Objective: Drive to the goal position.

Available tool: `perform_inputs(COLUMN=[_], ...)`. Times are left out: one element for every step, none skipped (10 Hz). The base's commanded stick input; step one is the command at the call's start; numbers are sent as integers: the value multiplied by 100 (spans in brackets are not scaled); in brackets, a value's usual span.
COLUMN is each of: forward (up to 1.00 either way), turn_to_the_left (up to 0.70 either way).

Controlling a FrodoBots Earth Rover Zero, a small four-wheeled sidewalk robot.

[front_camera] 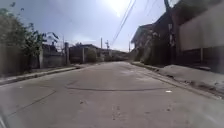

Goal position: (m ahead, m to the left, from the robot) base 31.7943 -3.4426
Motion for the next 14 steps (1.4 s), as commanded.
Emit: perform_inputs(forward=[0, 0, 15, 91, 100, 100, 100, 100, 100, 100, 100, 100, 100, 100], turn_to_the_left=[0, 0, 1, 6, 7, 7, 7, 7, 7, 7, 7, -7, -33, -33])
